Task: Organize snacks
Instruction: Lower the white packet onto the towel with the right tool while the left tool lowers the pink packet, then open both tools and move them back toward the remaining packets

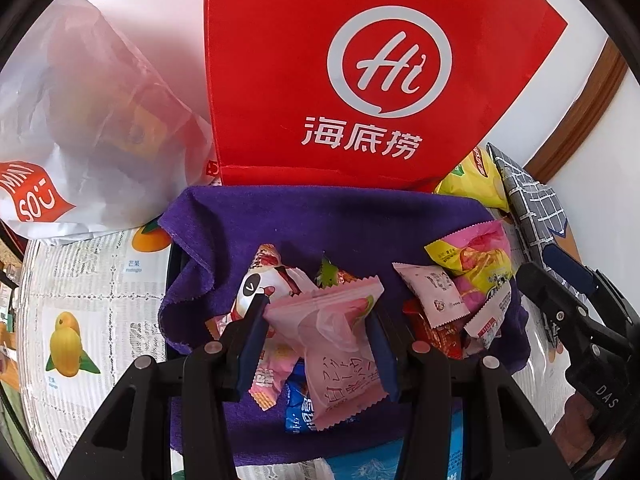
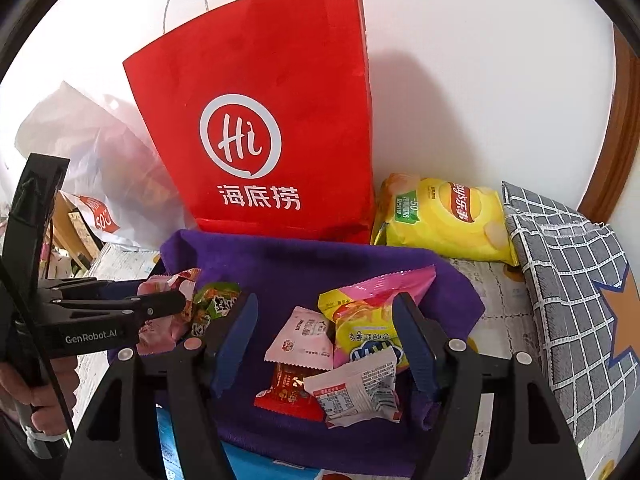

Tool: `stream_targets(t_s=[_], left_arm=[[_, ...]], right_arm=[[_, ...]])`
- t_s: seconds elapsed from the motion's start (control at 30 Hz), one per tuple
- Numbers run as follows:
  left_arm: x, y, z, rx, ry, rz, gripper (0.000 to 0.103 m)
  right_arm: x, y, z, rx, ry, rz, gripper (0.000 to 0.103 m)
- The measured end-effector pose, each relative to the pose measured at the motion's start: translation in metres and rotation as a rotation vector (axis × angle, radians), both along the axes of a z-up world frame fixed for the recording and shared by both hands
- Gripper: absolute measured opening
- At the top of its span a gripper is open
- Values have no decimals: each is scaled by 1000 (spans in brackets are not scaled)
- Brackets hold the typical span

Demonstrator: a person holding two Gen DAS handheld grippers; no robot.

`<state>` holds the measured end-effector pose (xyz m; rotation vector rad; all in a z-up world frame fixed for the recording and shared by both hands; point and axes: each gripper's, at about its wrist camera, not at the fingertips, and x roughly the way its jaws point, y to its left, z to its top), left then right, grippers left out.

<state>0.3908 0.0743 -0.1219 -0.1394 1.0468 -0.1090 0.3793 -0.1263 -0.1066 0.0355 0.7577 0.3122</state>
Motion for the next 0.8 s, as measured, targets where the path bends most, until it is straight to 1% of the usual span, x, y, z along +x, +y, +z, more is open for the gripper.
stream_targets(t_s=[0.2,0.27,0.37,0.47,0.53,0.67,0.77,0.8], left_arm=[[0,-1,1,2,-2,-3,48],[0,-2,2,23,-10,2,54],[-1,-4,6,35,-27,-4,61],[-3,-5,11,28,-35,-10,63],[-5,-5,15,27,-40,-6,64],[-10,-3,26,31,-55,17,64],[-17,-4,39,24,-80,27,64],[-21,-5,45,30,-95,21,64]], right_arm=[[0,1,-2,-1,8,-2,69],[0,1,-2,1,10,-2,69],[0,1,-2,1,11,-4,69],[0,2,-1,0,15,-8,70],[-1,2,0,-3,16,-10,71],[-5,3,6,-5,12,-21,77],[-11,4,16,-16,2,-39,85],[-15,4,19,-25,-5,-50,86]])
